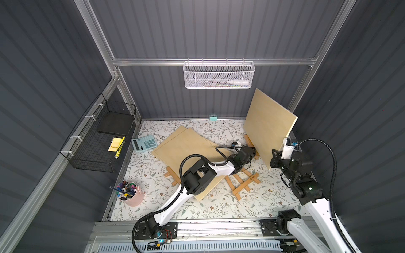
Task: Assemble the easel
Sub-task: Adjust the easel at the center of the board, then place the drawing board on the easel.
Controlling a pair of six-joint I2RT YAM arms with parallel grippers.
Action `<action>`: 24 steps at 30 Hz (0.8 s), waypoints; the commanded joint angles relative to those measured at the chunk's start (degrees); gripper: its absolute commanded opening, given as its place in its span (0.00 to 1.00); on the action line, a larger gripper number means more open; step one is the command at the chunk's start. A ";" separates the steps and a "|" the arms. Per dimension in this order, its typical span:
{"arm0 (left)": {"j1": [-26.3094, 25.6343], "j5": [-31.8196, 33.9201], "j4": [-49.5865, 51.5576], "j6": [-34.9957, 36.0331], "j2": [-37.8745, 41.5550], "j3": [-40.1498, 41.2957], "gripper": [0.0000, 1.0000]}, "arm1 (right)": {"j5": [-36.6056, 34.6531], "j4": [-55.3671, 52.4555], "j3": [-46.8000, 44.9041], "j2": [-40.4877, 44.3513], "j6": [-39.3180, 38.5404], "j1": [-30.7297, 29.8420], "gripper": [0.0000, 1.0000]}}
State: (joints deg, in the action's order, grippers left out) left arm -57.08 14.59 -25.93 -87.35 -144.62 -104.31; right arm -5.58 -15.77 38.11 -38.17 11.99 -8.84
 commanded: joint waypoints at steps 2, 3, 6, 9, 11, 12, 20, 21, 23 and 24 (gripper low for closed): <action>1.68 4.23 10.49 1.58 0.95 4.01 0.03 | -5.21 -2.46 -2.43 1.41 -2.29 0.38 0.00; 1.70 4.36 11.23 2.10 1.12 4.08 0.17 | -5.37 -2.68 -2.59 1.52 -2.32 0.40 0.00; 1.93 4.07 12.33 2.61 1.36 4.20 0.35 | -6.17 -3.38 -3.08 1.36 -1.75 0.40 0.00; 2.05 3.93 13.25 2.49 1.66 3.96 0.44 | -7.48 -3.27 -4.50 1.42 -0.19 0.40 0.00; 2.02 4.00 13.06 1.88 1.88 4.34 0.51 | -7.71 -2.71 -5.56 1.35 0.87 0.40 0.00; 1.98 3.95 12.59 1.84 2.04 4.68 0.55 | -7.76 -2.37 -6.08 1.19 1.22 0.39 0.00; 2.08 2.75 10.87 3.06 3.32 5.95 0.78 | -10.28 -1.10 -9.17 0.50 2.58 -0.67 0.00; 2.13 2.59 10.20 3.40 3.88 6.65 0.82 | -10.34 -0.92 -9.43 0.49 2.57 -0.78 0.00; 2.23 2.37 9.08 4.07 5.19 8.11 0.98 | -11.43 -0.91 -9.75 0.50 2.86 -1.48 0.00; 2.32 2.29 7.95 4.58 6.04 9.24 0.99 | -12.01 -0.87 -9.86 0.39 2.74 -1.99 0.00</action>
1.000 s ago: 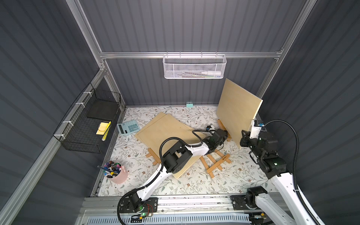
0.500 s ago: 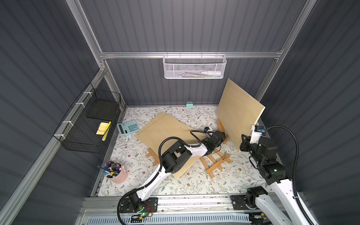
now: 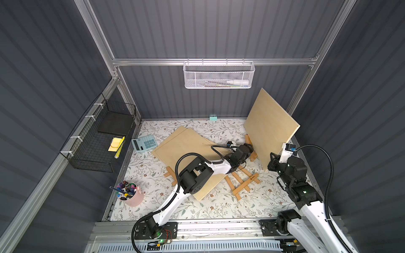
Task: Assemble the easel
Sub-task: Place the drawing board on the easel.
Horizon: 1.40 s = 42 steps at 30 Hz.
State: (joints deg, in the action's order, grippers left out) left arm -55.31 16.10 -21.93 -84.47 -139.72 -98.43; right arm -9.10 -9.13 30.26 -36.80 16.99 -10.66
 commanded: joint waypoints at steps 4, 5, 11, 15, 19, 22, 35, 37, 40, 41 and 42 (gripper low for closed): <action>0.77 1.09 3.53 5.67 4.59 5.72 0.99 | -11.95 -8.32 -2.43 -1.14 -1.59 -1.73 0.00; 0.82 0.98 3.08 7.12 5.16 6.03 0.99 | -12.16 -8.33 -2.71 -1.14 -1.29 -1.81 0.00; 0.81 0.73 3.08 10.26 6.80 6.06 0.99 | -16.90 -11.51 -4.28 -0.67 3.81 -1.91 0.12; 0.66 -0.24 3.61 10.07 5.73 4.90 0.99 | -19.05 -13.26 -4.35 0.67 5.30 -1.91 0.27; 0.73 -1.34 4.42 9.80 4.27 2.89 0.99 | -21.15 -15.28 -3.78 0.34 7.23 -1.91 0.48; 0.58 -1.75 4.62 10.25 3.71 2.09 0.99 | -21.30 -15.40 -3.39 -0.60 7.49 -1.91 0.56; 0.60 9.55 15.73 32.59 12.12 -0.95 0.99 | -23.46 -35.91 6.27 2.02 21.71 -2.12 0.94; 0.64 12.50 15.96 35.61 14.26 0.26 0.99 | -22.76 -38.79 8.33 3.31 22.10 -2.26 0.98; 0.64 16.83 15.95 39.77 17.83 2.88 0.99 | -18.37 -39.04 10.02 5.81 18.85 -3.26 0.99; 0.61 17.50 16.48 41.26 18.93 3.47 0.99 | -16.00 -38.34 10.76 6.34 16.94 -4.13 0.99; 0.63 18.50 17.86 42.72 19.89 3.32 0.99 | -15.05 -38.86 11.73 6.55 17.18 -5.17 0.99</action>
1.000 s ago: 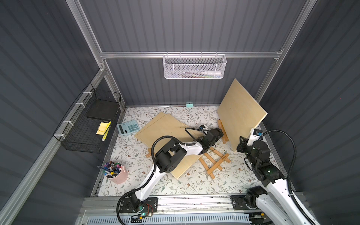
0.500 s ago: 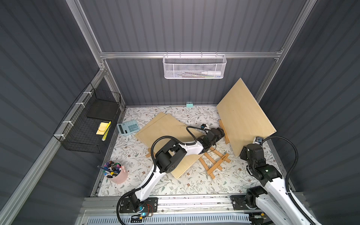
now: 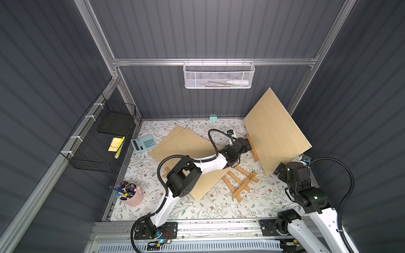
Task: Assemble the easel
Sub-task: Place the drawing board on the easel, then move the easel to the center of the board.
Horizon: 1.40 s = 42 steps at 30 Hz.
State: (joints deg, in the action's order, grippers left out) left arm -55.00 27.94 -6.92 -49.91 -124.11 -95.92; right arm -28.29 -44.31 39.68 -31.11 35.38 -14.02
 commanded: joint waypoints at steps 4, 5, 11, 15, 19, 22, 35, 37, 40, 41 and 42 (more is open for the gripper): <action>0.41 7.73 9.04 14.47 6.82 -1.32 0.99 | 9.54 -0.67 5.72 -1.03 -7.34 -9.68 0.99; 0.42 7.31 11.39 15.45 7.35 -1.96 0.99 | 10.69 0.03 7.05 -2.51 -8.58 -12.53 0.99; 5.54 0.20 33.52 8.52 11.12 -3.82 0.99 | 16.73 4.47 16.10 -20.57 -13.43 -20.35 0.99; 11.45 -2.64 36.09 1.25 20.45 9.15 0.99 | 19.39 6.23 24.55 -38.65 -14.86 -18.63 0.99; 12.95 4.97 42.72 0.58 28.68 16.37 0.99 | 27.78 7.81 30.14 -53.33 -11.19 -12.51 0.99; 13.77 7.06 46.41 1.66 32.87 18.48 0.99 | 33.47 11.01 32.32 -61.72 -8.08 -8.40 0.99; 15.66 6.49 47.61 4.00 36.92 19.94 0.99 | 31.72 11.60 39.78 -78.02 -10.51 -4.88 0.99; 16.74 4.41 47.90 4.46 36.67 19.89 0.99 | 31.34 11.90 40.05 -78.72 -10.84 -3.89 0.99; 18.36 2.37 48.50 4.55 36.98 20.61 0.99 | 30.37 12.34 40.79 -79.45 -12.04 -2.37 0.99; 18.91 1.89 48.65 4.65 37.28 21.01 0.99 | 29.98 12.27 41.28 -79.77 -12.61 -1.95 0.99; 19.37 1.53 48.84 4.66 37.58 21.36 0.99 | 30.05 12.32 41.74 -80.14 -13.02 -1.50 0.99</action>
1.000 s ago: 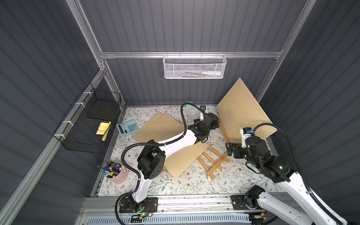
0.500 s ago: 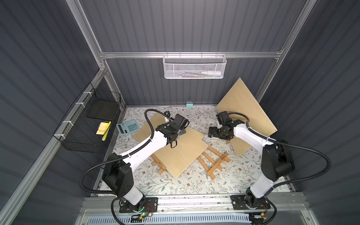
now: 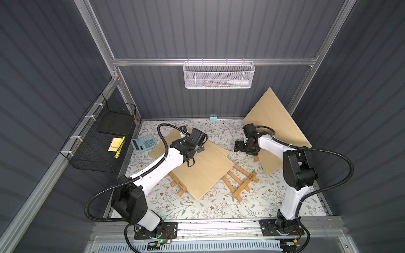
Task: Assemble the easel
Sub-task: Move the easel to the center of the board.
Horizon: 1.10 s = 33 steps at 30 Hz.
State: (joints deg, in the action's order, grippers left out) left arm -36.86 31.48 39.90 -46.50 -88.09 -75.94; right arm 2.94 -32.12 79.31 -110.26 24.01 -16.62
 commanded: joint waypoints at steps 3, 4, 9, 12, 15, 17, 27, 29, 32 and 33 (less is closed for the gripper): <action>2.12 -2.76 2.45 1.06 2.17 2.39 0.99 | -0.65 0.57 3.62 -2.12 -2.12 2.06 0.99; 2.36 -2.99 2.55 0.99 2.36 2.69 0.99 | -0.62 0.50 4.27 -2.67 -2.10 2.33 0.99; 2.85 -2.88 2.73 -0.32 3.60 4.65 0.99 | -1.80 -0.06 7.70 -5.94 -2.29 3.59 0.99; 2.85 -2.26 2.90 -1.04 4.48 5.18 0.99 | -3.44 -0.77 9.29 -7.30 -3.37 4.18 0.99; 2.94 -1.94 2.69 -1.10 4.69 5.14 0.99 | -5.00 -1.30 10.23 -8.09 -4.19 4.90 0.99; 2.94 -1.75 2.42 -0.85 4.53 4.83 0.99 | -5.49 -1.37 10.50 -8.31 -4.56 5.40 0.99; 2.94 -3.59 1.94 0.01 0.61 2.13 0.99 | -5.49 -1.12 11.13 -8.33 -5.46 7.48 0.99; 2.94 -3.71 1.85 0.06 0.30 1.98 0.99 | -5.48 -1.26 11.22 -8.34 -5.46 7.61 0.99; 2.94 -3.64 1.80 0.01 0.38 1.85 0.99 | -5.01 -1.34 11.22 -8.28 -5.14 7.83 0.99; 2.94 -3.66 1.76 -0.07 0.45 2.05 0.99 | -4.86 -1.64 11.18 -8.01 -4.95 7.83 0.99</action>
State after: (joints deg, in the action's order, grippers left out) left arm -34.28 28.23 41.15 -46.76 -87.37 -72.10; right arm -0.38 -31.53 89.27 -117.60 19.07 -9.63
